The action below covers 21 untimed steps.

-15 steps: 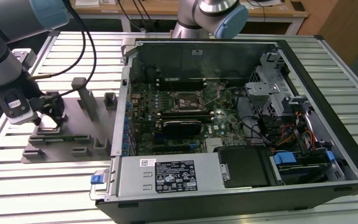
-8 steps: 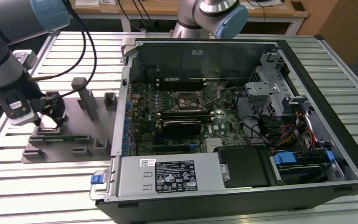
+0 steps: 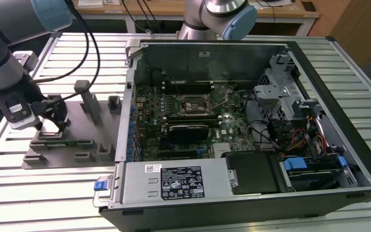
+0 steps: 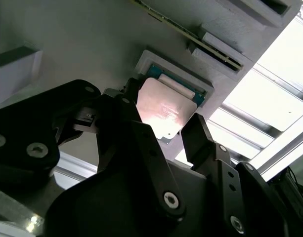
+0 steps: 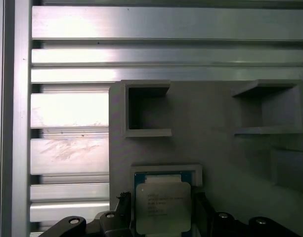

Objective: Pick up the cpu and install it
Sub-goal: 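Pick up the cpu and move it towards the insertion slot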

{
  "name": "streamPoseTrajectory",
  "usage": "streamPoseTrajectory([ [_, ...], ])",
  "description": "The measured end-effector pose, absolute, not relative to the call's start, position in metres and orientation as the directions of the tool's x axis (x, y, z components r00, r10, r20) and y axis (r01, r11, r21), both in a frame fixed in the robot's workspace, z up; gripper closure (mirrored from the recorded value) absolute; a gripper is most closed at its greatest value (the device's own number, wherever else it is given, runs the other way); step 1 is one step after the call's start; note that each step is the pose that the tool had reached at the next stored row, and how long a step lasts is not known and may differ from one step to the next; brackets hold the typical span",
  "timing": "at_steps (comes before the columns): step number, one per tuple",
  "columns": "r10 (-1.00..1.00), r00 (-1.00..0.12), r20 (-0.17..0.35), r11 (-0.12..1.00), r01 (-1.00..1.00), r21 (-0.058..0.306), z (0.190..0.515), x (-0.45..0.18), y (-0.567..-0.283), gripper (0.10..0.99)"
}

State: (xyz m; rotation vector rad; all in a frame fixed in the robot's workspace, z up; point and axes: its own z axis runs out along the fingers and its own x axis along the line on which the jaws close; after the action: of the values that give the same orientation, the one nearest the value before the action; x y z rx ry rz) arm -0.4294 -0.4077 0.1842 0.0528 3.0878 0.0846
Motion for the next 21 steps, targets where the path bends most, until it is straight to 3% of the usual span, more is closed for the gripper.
streamPoseTrajectory([
  [21, 0.036, -0.998, -0.048, 0.998, 0.033, 0.058, 0.1837, -0.4259, -0.4077, 0.471],
])
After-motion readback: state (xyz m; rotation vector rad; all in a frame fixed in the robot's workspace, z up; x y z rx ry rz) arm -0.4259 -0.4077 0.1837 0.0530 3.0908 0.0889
